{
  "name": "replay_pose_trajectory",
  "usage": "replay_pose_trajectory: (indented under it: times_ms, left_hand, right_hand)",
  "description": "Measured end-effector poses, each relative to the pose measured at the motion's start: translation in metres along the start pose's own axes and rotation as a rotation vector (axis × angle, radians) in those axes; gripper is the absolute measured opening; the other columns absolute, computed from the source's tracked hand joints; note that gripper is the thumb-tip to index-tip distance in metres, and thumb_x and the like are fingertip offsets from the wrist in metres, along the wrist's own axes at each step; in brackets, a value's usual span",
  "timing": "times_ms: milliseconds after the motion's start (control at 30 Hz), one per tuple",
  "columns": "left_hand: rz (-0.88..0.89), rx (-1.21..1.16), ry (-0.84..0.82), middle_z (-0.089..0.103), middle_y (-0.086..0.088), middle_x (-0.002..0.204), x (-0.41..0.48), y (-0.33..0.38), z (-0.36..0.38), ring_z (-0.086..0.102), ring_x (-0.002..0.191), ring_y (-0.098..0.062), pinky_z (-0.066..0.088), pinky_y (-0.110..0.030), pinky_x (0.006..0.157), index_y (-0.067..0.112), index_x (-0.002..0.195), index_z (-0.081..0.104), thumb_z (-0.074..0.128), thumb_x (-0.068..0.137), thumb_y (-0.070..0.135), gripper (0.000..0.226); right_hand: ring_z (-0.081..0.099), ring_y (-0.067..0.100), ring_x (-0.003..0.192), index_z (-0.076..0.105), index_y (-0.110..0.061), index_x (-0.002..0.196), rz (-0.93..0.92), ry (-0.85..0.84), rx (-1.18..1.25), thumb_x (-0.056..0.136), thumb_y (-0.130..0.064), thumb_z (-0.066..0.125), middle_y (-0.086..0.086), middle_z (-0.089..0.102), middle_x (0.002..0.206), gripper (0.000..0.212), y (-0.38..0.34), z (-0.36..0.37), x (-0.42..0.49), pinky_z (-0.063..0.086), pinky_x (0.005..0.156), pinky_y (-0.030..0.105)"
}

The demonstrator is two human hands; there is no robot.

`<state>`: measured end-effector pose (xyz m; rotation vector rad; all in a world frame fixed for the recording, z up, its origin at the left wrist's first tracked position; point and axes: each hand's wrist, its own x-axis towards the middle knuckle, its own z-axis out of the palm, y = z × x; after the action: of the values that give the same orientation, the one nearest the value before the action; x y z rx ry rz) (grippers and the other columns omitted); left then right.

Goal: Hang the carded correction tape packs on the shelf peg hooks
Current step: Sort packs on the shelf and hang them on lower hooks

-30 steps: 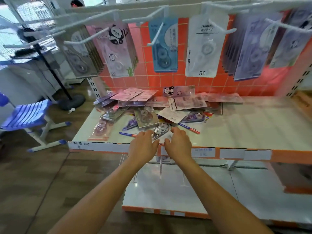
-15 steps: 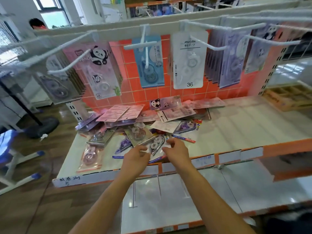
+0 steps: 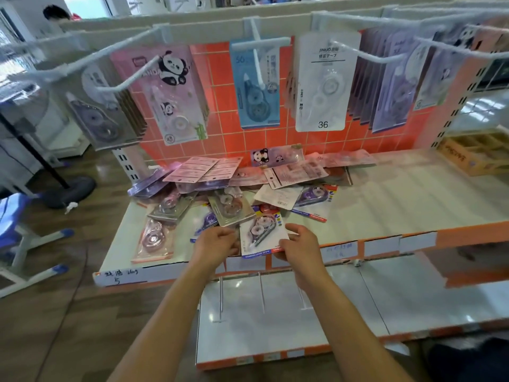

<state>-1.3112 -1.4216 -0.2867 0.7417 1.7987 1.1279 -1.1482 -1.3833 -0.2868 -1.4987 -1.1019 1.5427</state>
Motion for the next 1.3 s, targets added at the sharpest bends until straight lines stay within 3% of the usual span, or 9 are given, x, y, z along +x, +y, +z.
replay_pose_trajectory:
  times_ms: [167,300,400,667,733,833,933,1067,1300]
  left_hand:
    - [0.034,0.013,0.006,0.073,-0.015,0.092,-0.007,-0.002,0.000,0.069,0.079,-0.020,0.058,-0.031,0.076,0.004,0.097,0.070,0.055,0.094,0.005,0.015]
    - [0.136,0.195,0.066,0.074,0.002,0.092,-0.021,-0.011,0.006,0.069,0.086,-0.015,0.056,-0.033,0.083,0.025,0.094,0.072,0.058,0.091,0.015,0.017]
    - [0.218,0.296,0.076,0.070,0.003,0.099,-0.034,-0.012,0.010,0.063,0.088,-0.007,0.050,-0.023,0.084,0.019,0.113,0.066,0.061,0.090,0.017,0.023]
    - [0.291,0.290,0.086,0.065,0.009,0.100,-0.058,-0.015,0.015,0.062,0.091,-0.004,0.050,-0.013,0.079,0.021,0.119,0.061,0.066,0.088,0.012,0.032]
    - [0.280,0.215,0.073,0.065,0.014,0.099,-0.066,-0.021,0.020,0.063,0.091,-0.002,0.051,-0.012,0.075,0.023,0.117,0.060,0.066,0.088,0.010,0.033]
    - [0.249,0.145,0.027,0.067,0.011,0.106,-0.078,-0.031,0.030,0.067,0.091,-0.007,0.057,-0.028,0.078,0.026,0.115,0.056,0.067,0.086,0.007,0.036]
    - [0.208,0.011,0.016,0.065,0.008,0.110,-0.089,-0.037,0.039,0.068,0.090,-0.011,0.058,-0.025,0.072,0.029,0.113,0.054,0.066,0.087,0.004,0.038]
    - [0.061,-0.145,-0.030,0.068,0.000,0.111,-0.102,-0.046,0.051,0.068,0.100,-0.018,0.059,-0.039,0.081,0.028,0.113,0.058,0.065,0.088,0.007,0.033]
    - [-0.096,-0.225,-0.060,0.072,-0.005,0.103,-0.130,-0.086,0.075,0.071,0.089,-0.017,0.055,-0.026,0.064,0.022,0.111,0.056,0.052,0.094,-0.001,0.029]
  right_hand:
    - [0.064,0.016,0.072,0.050,-0.009,0.129,0.045,-0.048,0.050,0.092,0.005,0.048,0.014,0.059,0.115,0.040,0.002,-0.005,-0.008,0.054,0.057,0.023]
    - [0.064,0.015,0.067,0.052,-0.009,0.122,0.055,-0.075,0.081,0.090,0.007,0.051,0.011,0.063,0.101,0.036,0.006,-0.013,-0.014,0.056,0.055,0.023]
    - [0.064,0.016,0.069,0.050,-0.013,0.113,0.073,-0.118,0.085,0.089,0.009,0.053,0.003,0.063,0.090,0.034,0.008,-0.022,-0.018,0.055,0.053,0.022]
    - [0.066,0.019,0.073,0.052,-0.011,0.109,0.107,-0.211,0.032,0.083,0.011,0.061,0.010,0.066,0.099,0.036,0.012,-0.040,-0.023,0.052,0.051,0.020]
    - [0.067,0.021,0.077,0.054,-0.009,0.110,0.104,-0.206,0.023,0.082,0.009,0.063,0.011,0.066,0.101,0.035,0.013,-0.046,-0.023,0.052,0.053,0.022]
    - [0.068,0.021,0.082,0.058,-0.011,0.101,0.103,-0.208,-0.001,0.082,0.009,0.061,0.012,0.068,0.103,0.027,0.015,-0.057,-0.022,0.056,0.059,0.028]
    - [0.068,0.021,0.079,0.058,-0.010,0.096,0.117,-0.267,-0.023,0.083,0.011,0.058,0.013,0.069,0.098,0.024,0.018,-0.066,-0.026,0.056,0.059,0.028]
    - [0.068,0.022,0.084,0.058,-0.008,0.101,0.169,-0.327,-0.057,0.084,0.009,0.059,0.011,0.070,0.100,0.024,0.031,-0.076,-0.030,0.055,0.058,0.029]
    - [0.069,0.025,0.086,0.059,-0.007,0.103,0.194,-0.370,-0.105,0.084,0.007,0.062,0.010,0.070,0.099,0.023,0.063,-0.088,-0.035,0.057,0.080,0.045]
